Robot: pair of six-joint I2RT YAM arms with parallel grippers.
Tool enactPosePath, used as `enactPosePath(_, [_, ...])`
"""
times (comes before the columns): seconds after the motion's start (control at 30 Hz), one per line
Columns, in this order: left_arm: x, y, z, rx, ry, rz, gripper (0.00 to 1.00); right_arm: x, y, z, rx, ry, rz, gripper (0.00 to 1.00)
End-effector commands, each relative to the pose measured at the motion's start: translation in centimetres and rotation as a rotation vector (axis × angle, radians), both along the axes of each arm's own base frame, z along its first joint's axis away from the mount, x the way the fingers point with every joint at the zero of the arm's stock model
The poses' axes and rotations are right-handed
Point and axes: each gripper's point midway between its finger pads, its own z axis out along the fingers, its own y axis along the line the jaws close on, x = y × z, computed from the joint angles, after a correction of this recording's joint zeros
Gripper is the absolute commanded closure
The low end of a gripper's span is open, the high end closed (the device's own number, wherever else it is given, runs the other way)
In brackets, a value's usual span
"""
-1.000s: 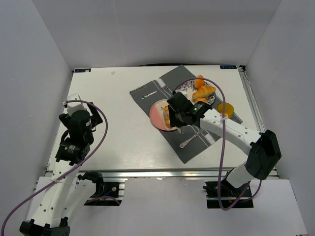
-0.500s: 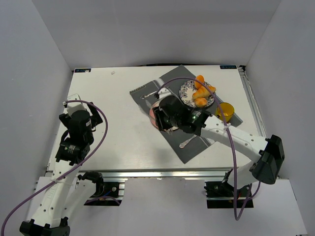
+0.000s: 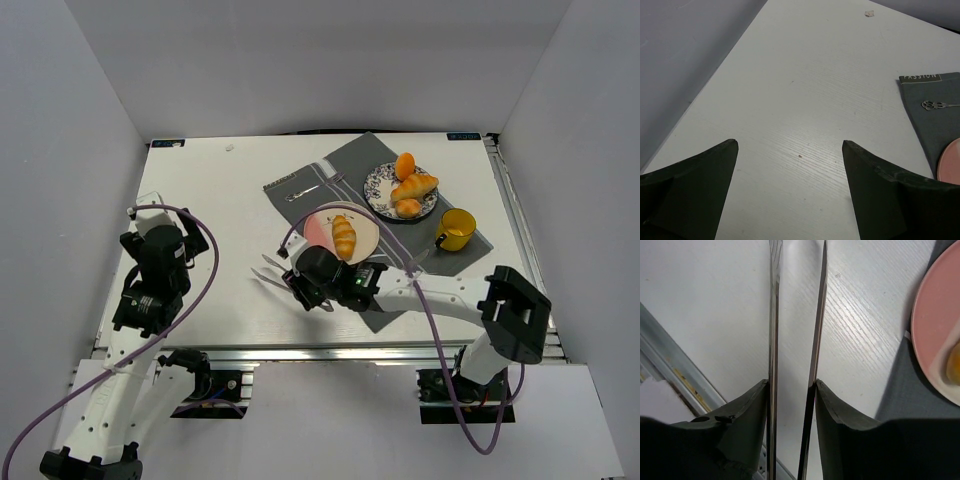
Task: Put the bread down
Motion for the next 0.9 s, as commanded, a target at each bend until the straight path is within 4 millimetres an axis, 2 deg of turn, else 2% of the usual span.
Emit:
enactPosePath(0.0, [-0.3,0.1,-0.4,-0.001,0.001,0.002,0.04,1.4,1.8,0.6,0.078,-0.081,-0.019,0.53])
enactPosePath(0.13, [-0.4,0.1,-0.5,0.001,0.003,0.003,0.04,1.6,0.5,-3.0,0.003,-0.078,-0.049,0.53])
enactPosePath(0.43, [-0.5,0.2,-0.5,0.009,0.007,0.003,0.04,1.2,0.2,-6.7,-0.025,-0.034,-0.064,0.51])
enactPosePath(0.67, [-0.5,0.3,-0.6,0.009,0.008,0.006,0.04,1.0,-0.1,-7.8,-0.046,-0.015,-0.07,0.46])
enactPosePath(0.7, [-0.5,0.2,-0.6,0.008,0.009,0.006,0.04,1.0,-0.1,-7.9,-0.05,-0.012,-0.071,0.39])
enactPosePath(0.77, [-0.4,0.2,-0.6,0.007,0.008,0.006,0.04,0.9,-0.2,-8.0,-0.053,-0.009,-0.073,0.36])
enactPosePath(0.87, [-0.4,0.2,-0.7,0.007,0.011,0.006,0.04,1.1,0.0,-7.1,-0.04,-0.018,-0.075,0.26])
